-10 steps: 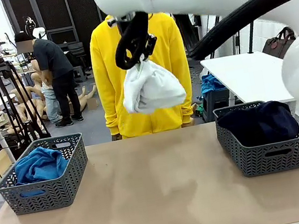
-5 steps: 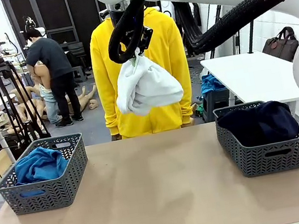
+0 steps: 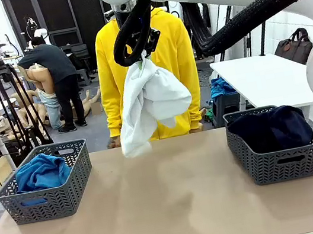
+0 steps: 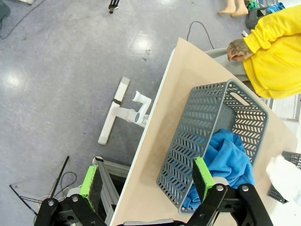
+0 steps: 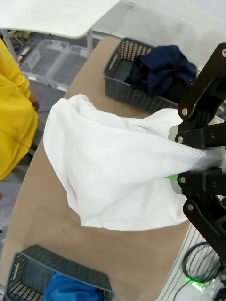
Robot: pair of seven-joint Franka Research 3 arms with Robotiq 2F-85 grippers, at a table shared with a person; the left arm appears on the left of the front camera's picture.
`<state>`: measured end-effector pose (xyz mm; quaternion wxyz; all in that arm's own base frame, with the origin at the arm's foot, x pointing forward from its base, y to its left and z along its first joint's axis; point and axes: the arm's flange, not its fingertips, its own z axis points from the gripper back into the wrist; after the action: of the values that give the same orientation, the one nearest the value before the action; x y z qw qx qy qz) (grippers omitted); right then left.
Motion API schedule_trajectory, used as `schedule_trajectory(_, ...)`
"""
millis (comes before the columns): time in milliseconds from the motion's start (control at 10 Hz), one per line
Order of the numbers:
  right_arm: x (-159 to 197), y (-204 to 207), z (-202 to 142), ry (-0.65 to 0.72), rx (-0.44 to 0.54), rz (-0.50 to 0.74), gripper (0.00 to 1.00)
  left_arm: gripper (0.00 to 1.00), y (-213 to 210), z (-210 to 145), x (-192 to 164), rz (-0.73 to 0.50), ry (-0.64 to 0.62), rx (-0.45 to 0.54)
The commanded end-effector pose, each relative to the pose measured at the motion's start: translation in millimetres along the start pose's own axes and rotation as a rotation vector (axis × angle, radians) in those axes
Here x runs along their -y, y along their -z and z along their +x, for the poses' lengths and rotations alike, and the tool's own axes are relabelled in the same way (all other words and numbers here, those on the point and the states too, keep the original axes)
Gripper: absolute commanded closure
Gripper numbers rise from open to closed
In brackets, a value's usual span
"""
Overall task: Sort the tops and bottoms.
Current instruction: Sort the clothes according to human instructions.
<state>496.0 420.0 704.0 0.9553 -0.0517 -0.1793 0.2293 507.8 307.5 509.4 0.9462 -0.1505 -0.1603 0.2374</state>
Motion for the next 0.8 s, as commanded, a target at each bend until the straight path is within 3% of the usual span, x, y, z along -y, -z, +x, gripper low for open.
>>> schedule_trajectory(0, 1.5, -2.5, 0.1, 0.002, 0.004, -0.001, 1.0, 0.0, -0.4, -1.4, 0.9, 0.012, -0.016, 0.007)
schedule_trajectory(700, 1.5, -2.5, 0.1, 0.002, 0.004, -0.001, 1.0, 0.0, -0.4, -1.4, 0.9, 0.012, -0.016, 0.007)
